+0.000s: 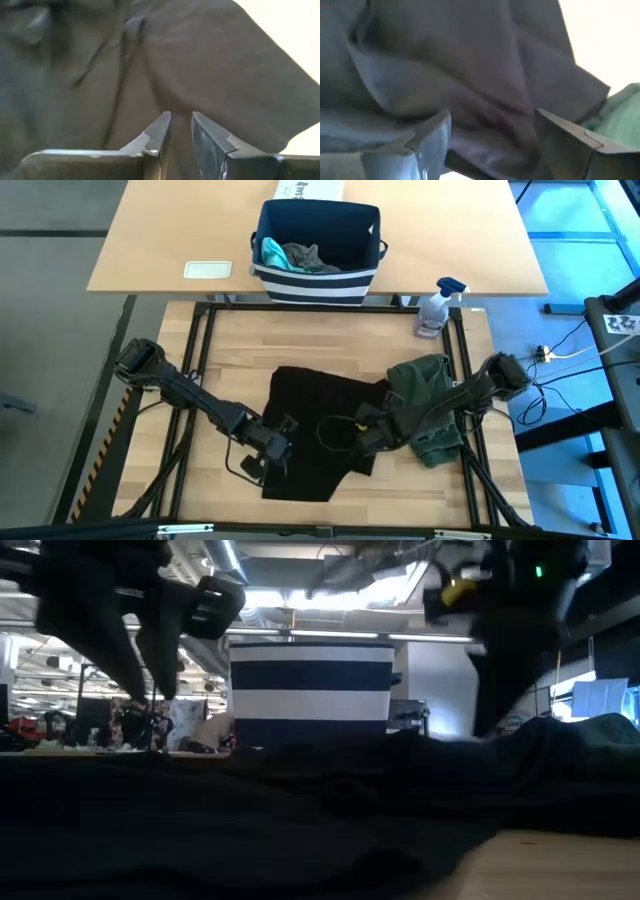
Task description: Fold Laundry from Bin
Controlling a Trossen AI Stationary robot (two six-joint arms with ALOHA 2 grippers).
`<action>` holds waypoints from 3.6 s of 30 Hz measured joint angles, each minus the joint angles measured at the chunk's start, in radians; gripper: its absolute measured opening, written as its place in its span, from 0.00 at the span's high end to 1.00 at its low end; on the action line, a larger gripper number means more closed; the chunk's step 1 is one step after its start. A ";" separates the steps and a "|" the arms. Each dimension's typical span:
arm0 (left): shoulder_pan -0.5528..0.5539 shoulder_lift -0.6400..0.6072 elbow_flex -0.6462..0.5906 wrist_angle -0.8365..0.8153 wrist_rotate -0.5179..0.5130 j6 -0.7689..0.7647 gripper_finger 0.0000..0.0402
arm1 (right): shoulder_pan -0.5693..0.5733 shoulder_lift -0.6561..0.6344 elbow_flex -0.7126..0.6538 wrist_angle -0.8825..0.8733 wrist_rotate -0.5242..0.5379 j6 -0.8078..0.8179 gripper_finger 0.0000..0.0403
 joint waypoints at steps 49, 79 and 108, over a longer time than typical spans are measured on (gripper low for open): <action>0.125 -0.007 -0.186 0.040 -0.129 -0.154 0.82 | 0.063 0.147 -0.002 0.147 -0.153 0.043 0.30; 0.124 0.087 -0.077 0.084 -0.307 0.239 0.52 | 0.256 0.071 0.000 0.181 0.058 0.185 0.30; 0.145 0.101 -0.078 0.162 -0.319 0.346 0.51 | 0.186 -0.316 -0.421 0.768 0.169 0.003 0.30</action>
